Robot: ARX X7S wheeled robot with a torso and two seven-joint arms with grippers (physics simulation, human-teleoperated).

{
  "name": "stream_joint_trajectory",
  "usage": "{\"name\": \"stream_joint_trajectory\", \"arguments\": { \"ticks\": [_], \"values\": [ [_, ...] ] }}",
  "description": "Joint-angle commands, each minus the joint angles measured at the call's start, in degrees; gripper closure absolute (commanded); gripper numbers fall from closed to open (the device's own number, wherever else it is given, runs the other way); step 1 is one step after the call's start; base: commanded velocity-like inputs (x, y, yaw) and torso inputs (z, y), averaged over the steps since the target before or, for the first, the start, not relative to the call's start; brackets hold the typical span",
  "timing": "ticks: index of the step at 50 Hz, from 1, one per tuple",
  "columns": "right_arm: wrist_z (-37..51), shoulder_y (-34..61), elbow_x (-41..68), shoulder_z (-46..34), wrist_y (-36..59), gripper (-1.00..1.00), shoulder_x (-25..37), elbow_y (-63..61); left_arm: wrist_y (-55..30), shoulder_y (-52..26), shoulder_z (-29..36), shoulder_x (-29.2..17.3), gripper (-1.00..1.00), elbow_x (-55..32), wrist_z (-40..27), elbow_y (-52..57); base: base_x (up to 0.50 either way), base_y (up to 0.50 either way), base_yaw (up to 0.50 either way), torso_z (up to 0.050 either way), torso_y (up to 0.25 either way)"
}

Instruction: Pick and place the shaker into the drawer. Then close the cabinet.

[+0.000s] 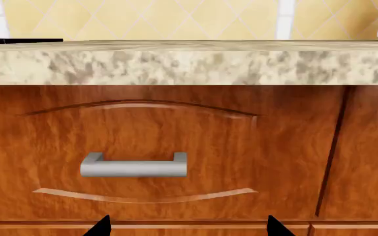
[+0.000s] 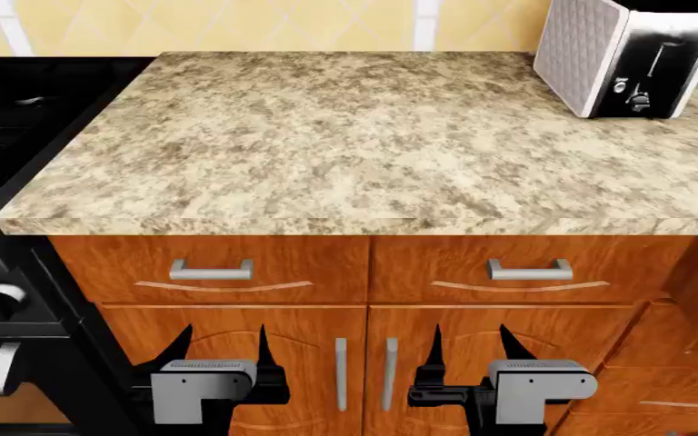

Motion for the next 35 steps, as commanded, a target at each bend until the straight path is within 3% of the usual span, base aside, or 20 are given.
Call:
{"name": "stream_joint_trajectory", "arguments": {
  "ticks": [1,35],
  "values": [
    [1.08,0.27,0.88,-1.09,0.43,-1.00,0.93,0.31,0.27,-0.01,0.97,-0.77,-1.00,-1.03,-1.38,-0.14,0.00,0.00,0.00,0.000,0.000],
    [4.52,1.23,3.85,-5.20,2.26,-1.00,4.65,2.23,-2.31,-1.51,6.91,-4.48,-1.00,-4.32,-5.53,-2.01,0.00,0.49,0.00,0.000,0.000]
  ]
}}
